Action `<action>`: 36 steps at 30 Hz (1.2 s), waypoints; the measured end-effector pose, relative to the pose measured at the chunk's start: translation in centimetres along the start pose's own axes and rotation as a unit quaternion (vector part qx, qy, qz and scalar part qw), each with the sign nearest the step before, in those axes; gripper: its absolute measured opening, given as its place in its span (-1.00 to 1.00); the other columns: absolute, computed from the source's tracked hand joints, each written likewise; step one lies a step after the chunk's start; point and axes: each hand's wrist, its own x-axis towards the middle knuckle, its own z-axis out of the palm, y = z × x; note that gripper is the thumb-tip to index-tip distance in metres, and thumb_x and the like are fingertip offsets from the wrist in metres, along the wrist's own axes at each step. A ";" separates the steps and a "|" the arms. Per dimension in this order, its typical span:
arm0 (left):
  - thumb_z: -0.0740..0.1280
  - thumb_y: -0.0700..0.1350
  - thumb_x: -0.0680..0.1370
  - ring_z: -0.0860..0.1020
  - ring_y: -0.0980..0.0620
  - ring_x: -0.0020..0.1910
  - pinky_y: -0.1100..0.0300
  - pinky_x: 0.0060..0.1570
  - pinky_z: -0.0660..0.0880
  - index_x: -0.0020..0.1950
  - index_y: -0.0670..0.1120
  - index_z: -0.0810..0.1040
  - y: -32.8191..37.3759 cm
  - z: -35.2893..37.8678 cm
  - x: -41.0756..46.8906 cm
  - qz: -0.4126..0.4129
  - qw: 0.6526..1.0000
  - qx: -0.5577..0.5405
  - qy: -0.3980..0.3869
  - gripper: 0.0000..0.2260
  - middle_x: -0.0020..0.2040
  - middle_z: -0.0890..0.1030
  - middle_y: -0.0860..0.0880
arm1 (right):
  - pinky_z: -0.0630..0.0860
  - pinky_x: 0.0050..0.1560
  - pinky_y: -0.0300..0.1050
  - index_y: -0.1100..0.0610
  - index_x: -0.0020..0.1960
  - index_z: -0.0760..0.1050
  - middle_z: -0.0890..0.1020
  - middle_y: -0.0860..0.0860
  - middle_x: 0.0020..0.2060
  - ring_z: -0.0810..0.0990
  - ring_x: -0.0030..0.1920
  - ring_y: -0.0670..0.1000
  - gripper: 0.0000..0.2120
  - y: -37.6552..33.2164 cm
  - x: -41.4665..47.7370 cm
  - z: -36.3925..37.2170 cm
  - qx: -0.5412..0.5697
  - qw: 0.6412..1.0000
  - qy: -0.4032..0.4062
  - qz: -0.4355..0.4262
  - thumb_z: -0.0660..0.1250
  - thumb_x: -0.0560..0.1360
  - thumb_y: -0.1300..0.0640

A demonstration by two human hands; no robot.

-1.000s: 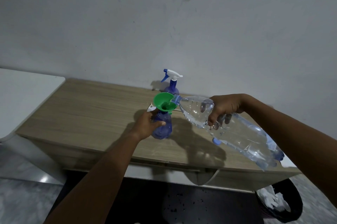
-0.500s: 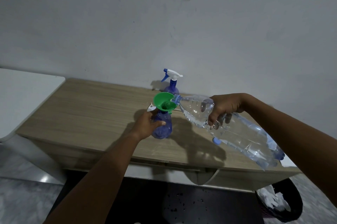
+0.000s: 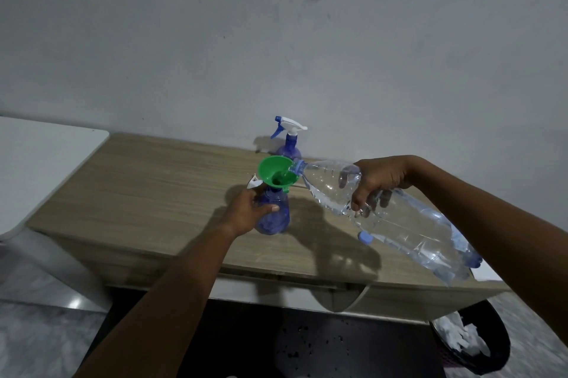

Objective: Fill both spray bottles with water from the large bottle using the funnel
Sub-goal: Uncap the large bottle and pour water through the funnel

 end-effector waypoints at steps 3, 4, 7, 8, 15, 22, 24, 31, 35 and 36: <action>0.50 -0.33 0.48 0.62 0.09 0.06 0.47 0.03 0.51 0.32 -0.23 0.58 -0.1 -0.1 0.0 0.000 1.000 0.000 0.000 -0.59 0.10 0.68 -0.05 | 0.57 -0.33 -0.17 0.21 0.32 0.48 0.74 0.19 -0.17 0.68 -0.31 0.05 -0.29 0.0 0.1 -0.1 -0.004 1.000 -0.001 0.002 0.55 0.22 0.05; 0.50 -0.32 0.47 0.62 0.07 0.08 0.39 0.09 0.53 0.31 -0.23 0.58 -0.1 -0.1 0.0 0.000 1.000 -0.001 -0.002 -0.59 0.11 0.68 -0.05 | 0.57 -0.34 -0.17 0.21 0.32 0.48 0.74 0.18 -0.18 0.68 -0.32 0.04 -0.29 0.0 0.1 -0.1 -0.004 1.000 -0.001 0.002 0.56 0.22 0.05; 0.52 -0.29 0.47 0.64 0.09 0.08 0.27 0.13 0.53 0.30 -0.20 0.60 -0.3 -0.2 0.1 -0.004 1.000 -0.003 -0.009 -0.60 0.09 0.70 -0.02 | 0.57 -0.34 -0.17 0.23 0.34 0.48 0.74 0.17 -0.20 0.69 -0.32 0.03 -0.39 -0.1 0.1 -0.2 -0.006 1.000 -0.002 0.003 0.57 0.34 0.12; 0.51 -0.29 0.47 0.64 0.12 0.05 0.31 0.10 0.53 0.29 -0.20 0.60 -0.2 -0.1 0.1 -0.005 1.000 -0.001 -0.010 -0.61 0.07 0.70 -0.01 | 0.57 -0.34 -0.17 0.23 0.34 0.48 0.74 0.17 -0.20 0.69 -0.32 0.04 -0.42 -0.1 0.1 -0.2 -0.007 1.000 0.000 0.004 0.56 0.38 0.14; 0.52 -0.30 0.47 0.66 0.04 0.08 0.19 0.16 0.56 0.26 -0.22 0.62 -0.2 -0.1 0.1 -0.005 1.000 0.001 0.006 -0.63 0.07 0.71 -0.05 | 0.56 -0.33 -0.19 0.23 0.32 0.48 0.74 0.23 -0.09 0.69 -0.30 0.05 -0.13 -0.3 0.0 -0.3 -0.003 1.000 -0.003 -0.002 0.56 0.07 -0.04; 0.49 -0.35 0.48 0.63 0.19 0.00 0.36 0.07 0.53 0.28 -0.25 0.60 -0.3 -0.1 0.2 -0.005 1.000 0.011 0.004 -0.63 0.02 0.69 0.01 | 0.55 -0.36 -0.20 0.25 0.35 0.46 0.74 0.19 -0.18 0.68 -0.33 0.03 -0.39 -0.5 -0.1 -0.3 -0.003 1.000 -0.001 0.004 0.56 0.36 0.14; 0.49 -0.36 0.47 0.61 0.25 -0.04 0.46 0.00 0.51 0.27 -0.25 0.60 -0.2 -0.1 0.2 -0.008 1.000 0.016 0.002 -0.63 0.00 0.68 0.03 | 0.55 -0.36 -0.20 0.26 0.36 0.46 0.74 0.15 -0.23 0.67 -0.35 0.02 -0.47 -0.5 -0.2 -0.3 -0.004 1.000 0.001 0.007 0.52 0.44 0.20; 0.49 -0.33 0.48 0.62 0.18 -0.02 0.40 0.02 0.51 0.29 -0.25 0.59 -0.3 -0.2 0.2 -0.012 1.000 0.019 0.003 -0.62 0.04 0.69 -0.02 | 0.55 -0.37 -0.19 0.25 0.34 0.47 0.73 0.28 -0.06 0.68 -0.31 0.05 -0.17 -0.4 -0.2 -0.2 -0.001 1.000 -0.002 0.002 0.57 0.13 -0.01; 0.49 -0.34 0.49 0.64 0.05 0.10 0.31 0.13 0.56 0.32 -0.24 0.57 -0.3 -0.2 0.2 -0.014 1.000 0.014 0.001 -0.60 0.12 0.69 -0.07 | 0.56 -0.37 -0.18 0.25 0.34 0.48 0.74 0.17 -0.17 0.67 -0.33 0.03 -0.29 -0.5 -0.3 -0.1 -0.002 1.000 -0.001 0.010 0.56 0.25 0.08; 0.50 -0.34 0.48 0.65 0.03 0.13 0.19 0.20 0.57 0.32 -0.24 0.57 -0.3 -0.2 0.2 -0.014 1.000 0.010 0.001 -0.59 0.13 0.69 -0.07 | 0.56 -0.37 -0.19 0.25 0.35 0.48 0.74 0.15 -0.19 0.67 -0.34 0.02 -0.33 -0.5 -0.3 -0.1 -0.004 1.000 -0.001 0.011 0.57 0.29 0.11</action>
